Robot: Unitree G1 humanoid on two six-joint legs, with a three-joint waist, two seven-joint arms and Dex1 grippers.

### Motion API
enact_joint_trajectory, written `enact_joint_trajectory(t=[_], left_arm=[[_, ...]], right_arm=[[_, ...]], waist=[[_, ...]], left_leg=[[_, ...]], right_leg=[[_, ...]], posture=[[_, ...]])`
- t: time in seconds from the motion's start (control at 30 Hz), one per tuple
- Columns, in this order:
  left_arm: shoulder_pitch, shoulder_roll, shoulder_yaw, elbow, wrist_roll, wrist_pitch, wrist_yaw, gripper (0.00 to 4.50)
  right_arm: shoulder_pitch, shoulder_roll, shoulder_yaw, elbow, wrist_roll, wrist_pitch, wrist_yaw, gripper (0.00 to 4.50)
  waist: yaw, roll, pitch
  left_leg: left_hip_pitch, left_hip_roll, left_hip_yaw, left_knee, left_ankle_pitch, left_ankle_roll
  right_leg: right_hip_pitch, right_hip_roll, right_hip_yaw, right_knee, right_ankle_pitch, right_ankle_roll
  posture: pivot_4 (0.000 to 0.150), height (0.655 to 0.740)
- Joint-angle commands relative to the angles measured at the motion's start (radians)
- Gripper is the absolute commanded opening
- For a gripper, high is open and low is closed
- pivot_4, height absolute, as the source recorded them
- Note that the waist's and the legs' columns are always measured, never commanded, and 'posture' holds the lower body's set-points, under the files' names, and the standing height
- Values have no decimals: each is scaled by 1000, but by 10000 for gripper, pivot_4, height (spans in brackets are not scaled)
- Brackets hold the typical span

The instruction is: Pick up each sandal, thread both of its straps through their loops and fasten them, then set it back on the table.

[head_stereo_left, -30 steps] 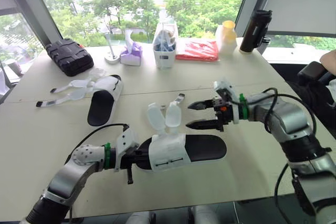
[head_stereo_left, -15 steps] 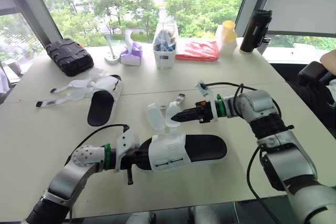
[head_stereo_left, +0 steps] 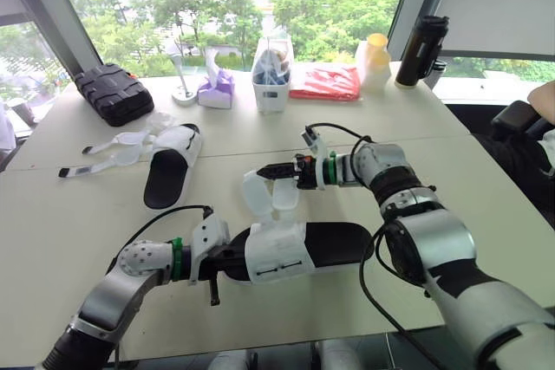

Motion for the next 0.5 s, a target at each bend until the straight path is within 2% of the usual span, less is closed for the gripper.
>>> enact_joint_trajectory(t=[0.03,0.23,0.33,0.5], left_arm=[[10,-1,-25,8,20,9,2,508],[15,-1,-27,-5,20,15,4,508],[18,-4,-30,-10,19,18,6,0],[17,-7,-33,-11,22,18,7,0]], right_arm=[[-45,9,-51,27,-15,-37,-3,45000],[-84,5,-113,75,-38,-96,-32,45000],[-99,4,-133,86,-50,-111,-39,36544],[-115,5,-171,90,-53,-115,-29,9992]], waist=[[0,0,0],[-1,0,0],[-1,0,0],[-1,0,0]], left_leg=[[0,0,0,0,0,0],[0,0,0,0,0,0],[0,0,0,0,0,0],[0,0,0,0,0,0]], right_leg=[[0,0,0,0,0,0],[0,0,0,0,0,0],[0,0,0,0,0,0],[0,0,0,0,0,0]], posture=[[1500,7400],[1500,7400],[1500,7400],[1500,7400]])
